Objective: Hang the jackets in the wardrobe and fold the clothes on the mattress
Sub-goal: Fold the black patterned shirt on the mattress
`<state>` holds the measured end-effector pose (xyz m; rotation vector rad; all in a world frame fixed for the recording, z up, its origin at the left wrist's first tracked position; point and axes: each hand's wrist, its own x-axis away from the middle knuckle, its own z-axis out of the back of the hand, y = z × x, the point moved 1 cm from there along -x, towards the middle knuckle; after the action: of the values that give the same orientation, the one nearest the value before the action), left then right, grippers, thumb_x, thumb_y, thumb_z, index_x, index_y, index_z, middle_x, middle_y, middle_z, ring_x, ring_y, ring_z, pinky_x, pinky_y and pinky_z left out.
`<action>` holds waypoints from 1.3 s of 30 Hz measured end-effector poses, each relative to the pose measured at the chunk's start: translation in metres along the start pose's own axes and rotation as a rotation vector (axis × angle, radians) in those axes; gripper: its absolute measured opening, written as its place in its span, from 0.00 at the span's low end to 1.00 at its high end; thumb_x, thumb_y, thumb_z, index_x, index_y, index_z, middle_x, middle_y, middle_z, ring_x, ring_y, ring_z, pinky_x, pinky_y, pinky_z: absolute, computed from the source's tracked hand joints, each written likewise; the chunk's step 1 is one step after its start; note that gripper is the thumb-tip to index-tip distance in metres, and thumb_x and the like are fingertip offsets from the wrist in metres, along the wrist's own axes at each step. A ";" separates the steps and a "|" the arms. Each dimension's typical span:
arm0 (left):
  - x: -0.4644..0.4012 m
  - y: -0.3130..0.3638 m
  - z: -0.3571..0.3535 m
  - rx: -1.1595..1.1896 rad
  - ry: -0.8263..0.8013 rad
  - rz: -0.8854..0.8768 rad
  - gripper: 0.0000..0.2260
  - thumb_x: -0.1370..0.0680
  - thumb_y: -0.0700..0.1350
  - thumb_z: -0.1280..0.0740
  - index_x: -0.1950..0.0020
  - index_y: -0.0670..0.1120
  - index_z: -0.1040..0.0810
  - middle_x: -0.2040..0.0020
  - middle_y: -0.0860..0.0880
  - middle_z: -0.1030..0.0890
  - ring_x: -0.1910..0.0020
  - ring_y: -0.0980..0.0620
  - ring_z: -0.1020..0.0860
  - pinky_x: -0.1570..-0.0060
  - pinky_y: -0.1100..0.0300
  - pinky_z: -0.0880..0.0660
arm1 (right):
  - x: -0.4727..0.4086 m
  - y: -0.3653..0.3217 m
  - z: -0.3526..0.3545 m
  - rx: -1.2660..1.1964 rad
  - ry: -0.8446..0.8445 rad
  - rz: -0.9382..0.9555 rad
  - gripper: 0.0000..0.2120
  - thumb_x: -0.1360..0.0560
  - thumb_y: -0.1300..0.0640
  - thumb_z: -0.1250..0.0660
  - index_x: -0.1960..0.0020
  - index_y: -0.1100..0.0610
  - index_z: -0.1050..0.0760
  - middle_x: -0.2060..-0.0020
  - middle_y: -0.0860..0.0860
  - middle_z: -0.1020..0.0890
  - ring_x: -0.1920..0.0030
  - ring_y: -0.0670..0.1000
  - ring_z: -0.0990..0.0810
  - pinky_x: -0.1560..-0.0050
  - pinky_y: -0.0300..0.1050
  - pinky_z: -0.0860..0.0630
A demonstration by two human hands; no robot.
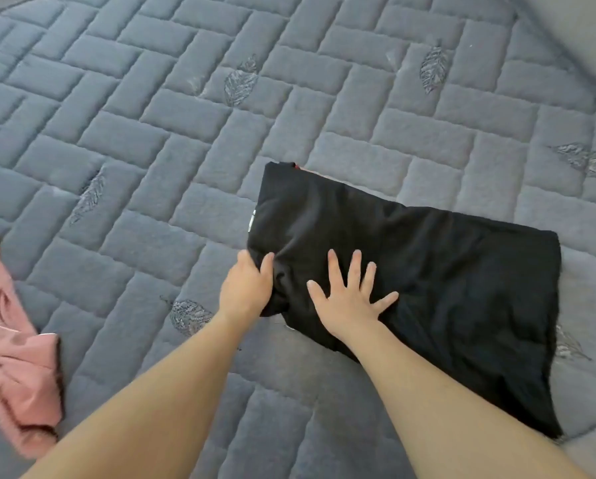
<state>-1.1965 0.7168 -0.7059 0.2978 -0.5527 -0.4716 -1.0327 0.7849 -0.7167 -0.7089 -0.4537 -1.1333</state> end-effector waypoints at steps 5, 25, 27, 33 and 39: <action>-0.042 -0.028 0.055 -0.419 0.144 -0.414 0.25 0.19 0.66 0.48 0.52 0.45 0.26 0.58 0.41 0.18 0.57 0.36 0.20 0.61 0.49 0.29 | -0.014 0.005 -0.025 0.024 0.083 -0.019 0.50 0.41 0.14 0.57 0.30 0.33 0.78 0.30 0.44 0.80 0.28 0.54 0.79 0.40 0.75 0.76; -0.123 0.020 0.010 0.049 0.140 -0.160 0.24 0.18 0.64 0.52 0.58 0.47 0.30 0.63 0.52 0.25 0.63 0.50 0.26 0.61 0.52 0.33 | -0.168 -0.060 0.047 0.064 0.851 0.257 0.24 0.20 0.40 0.46 0.35 0.55 0.28 0.39 0.52 0.23 0.36 0.56 0.27 0.33 0.55 0.34; -0.127 0.019 0.007 -0.056 0.205 -0.281 0.23 0.18 0.62 0.50 0.56 0.46 0.26 0.54 0.50 0.25 0.56 0.48 0.29 0.56 0.51 0.31 | -0.172 -0.060 0.045 0.056 0.837 0.257 0.22 0.20 0.42 0.46 0.37 0.56 0.28 0.40 0.53 0.23 0.38 0.57 0.27 0.34 0.55 0.33; -0.135 0.006 -0.003 -0.126 0.314 -0.328 0.14 0.18 0.56 0.43 0.50 0.47 0.25 0.55 0.50 0.23 0.56 0.46 0.29 0.55 0.52 0.35 | -0.177 -0.059 0.044 0.099 0.801 0.257 0.20 0.20 0.43 0.46 0.37 0.56 0.30 0.40 0.54 0.25 0.38 0.58 0.28 0.35 0.57 0.34; -0.144 0.019 0.013 0.066 0.131 -0.196 0.17 0.24 0.66 0.40 0.49 0.53 0.29 0.57 0.57 0.25 0.56 0.53 0.30 0.53 0.55 0.35 | -0.183 -0.055 0.042 0.119 0.827 0.274 0.21 0.20 0.43 0.46 0.36 0.55 0.30 0.40 0.53 0.25 0.39 0.57 0.28 0.36 0.57 0.34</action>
<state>-1.3050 0.8041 -0.7503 0.4458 -0.4138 -0.6194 -1.1504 0.9210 -0.7922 -0.1473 0.2716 -1.0257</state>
